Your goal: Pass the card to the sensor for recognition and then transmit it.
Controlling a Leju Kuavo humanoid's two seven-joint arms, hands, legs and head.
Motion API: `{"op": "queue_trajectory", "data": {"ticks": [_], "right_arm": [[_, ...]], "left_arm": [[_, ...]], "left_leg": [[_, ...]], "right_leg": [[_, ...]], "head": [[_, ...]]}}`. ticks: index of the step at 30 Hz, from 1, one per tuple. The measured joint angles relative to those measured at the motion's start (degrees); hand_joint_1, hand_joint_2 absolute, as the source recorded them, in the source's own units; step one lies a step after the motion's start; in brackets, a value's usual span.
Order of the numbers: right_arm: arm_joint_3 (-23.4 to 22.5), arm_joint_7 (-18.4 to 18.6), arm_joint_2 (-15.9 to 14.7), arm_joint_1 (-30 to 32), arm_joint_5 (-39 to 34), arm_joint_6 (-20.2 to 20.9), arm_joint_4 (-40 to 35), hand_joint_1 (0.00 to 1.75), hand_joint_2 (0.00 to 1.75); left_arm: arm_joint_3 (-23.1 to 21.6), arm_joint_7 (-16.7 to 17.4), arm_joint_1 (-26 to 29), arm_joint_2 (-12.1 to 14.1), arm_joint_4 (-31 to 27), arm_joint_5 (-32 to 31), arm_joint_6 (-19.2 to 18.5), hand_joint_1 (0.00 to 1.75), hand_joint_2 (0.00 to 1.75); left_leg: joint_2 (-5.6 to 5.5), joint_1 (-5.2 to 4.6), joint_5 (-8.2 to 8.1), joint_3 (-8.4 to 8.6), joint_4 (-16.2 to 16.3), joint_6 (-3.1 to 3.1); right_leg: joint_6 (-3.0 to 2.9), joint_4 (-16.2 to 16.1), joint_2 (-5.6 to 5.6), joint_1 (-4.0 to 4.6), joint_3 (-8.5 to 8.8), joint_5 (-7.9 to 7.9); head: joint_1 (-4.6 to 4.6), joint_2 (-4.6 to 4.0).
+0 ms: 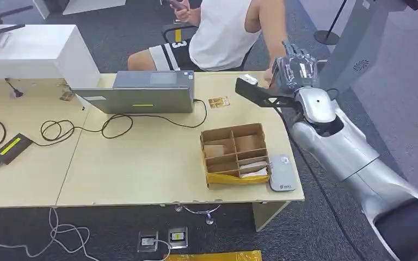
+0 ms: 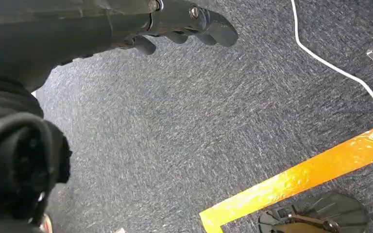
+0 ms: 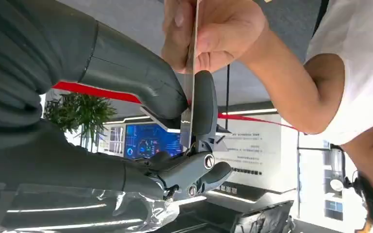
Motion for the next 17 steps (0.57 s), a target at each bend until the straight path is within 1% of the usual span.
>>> {"op": "queue_trajectory", "data": {"ticks": [2,3,4,7,9,12,13,15,17], "right_arm": [[0.07,0.0,0.0,0.0,-0.15,-0.04,0.5,1.75,1.75],[0.09,0.0,0.0,0.0,-0.17,-0.04,0.72,0.54,1.75],[0.11,-0.02,0.0,0.0,-0.28,-0.04,0.94,0.0,1.75],[0.39,-0.07,0.0,-0.03,-0.31,-0.09,1.57,0.0,1.75],[0.55,-0.26,0.02,-0.03,-0.28,-0.92,1.9,0.0,1.75],[0.96,-0.72,0.0,0.09,-0.09,-5.01,2.1,0.0,1.75],[0.94,-0.72,-0.09,0.25,0.59,-6.83,1.9,0.0,0.0],[0.94,0.13,-0.88,0.95,3.55,-9.69,0.08,0.0,0.0],[0.83,1.59,-2.27,2.08,8.01,-11.3,-3.23,0.0,0.0]], "left_arm": [[0.0,0.0,0.0,-0.04,0.0,0.0,0.02,0.0,0.0],[0.0,0.0,0.0,-0.04,0.0,0.0,0.0,0.0,0.0],[0.0,0.0,0.0,-0.07,0.0,0.0,0.02,0.0,0.0],[0.0,0.0,0.0,-0.07,0.0,0.02,0.18,0.0,0.0],[0.0,0.0,0.02,-0.07,0.0,0.09,0.42,0.0,0.0],[0.0,-0.02,0.12,-0.07,0.0,0.39,1.23,0.0,0.0],[0.0,-0.04,0.24,-0.07,0.0,0.61,1.53,0.0,0.0],[0.0,-0.33,0.62,-0.07,0.0,1.18,2.47,0.0,0.0],[0.04,-0.94,1.18,-0.07,0.0,1.88,3.28,0.0,0.0]], "left_leg": [[0.0,0.0,0.0,-0.01,0.0,0.0],[0.0,0.0,0.0,-0.01,0.0,0.0],[0.0,0.0,0.0,-0.01,0.0,0.0],[0.01,0.0,0.0,-0.01,0.0,0.0],[0.0,0.0,0.0,-0.01,0.0,0.0],[0.01,0.0,0.0,0.03,0.01,0.0],[0.02,0.0,0.0,0.04,0.01,0.0],[0.02,0.0,-0.01,0.07,0.03,0.0],[0.02,0.0,-0.01,0.06,0.02,0.0]], "right_leg": [[0.0,0.0,0.0,0.0,0.0,0.0],[0.0,0.0,0.01,0.0,0.0,0.0],[0.0,0.0,0.01,0.0,0.0,0.0],[0.0,0.0,0.01,0.0,0.0,0.0],[0.0,0.0,0.01,0.0,0.0,0.0],[0.0,0.0,0.02,0.0,-0.01,0.0],[0.0,0.0,0.02,0.0,-0.01,0.0],[0.0,0.0,0.02,0.0,-0.03,0.0],[0.0,-0.01,0.02,0.0,-0.02,-0.01]], "head": [[0.02,0.0],[0.02,0.0],[0.02,0.0],[0.02,0.0],[0.02,0.0],[0.02,0.0],[0.02,0.0],[0.02,0.0],[0.02,0.0]]}}
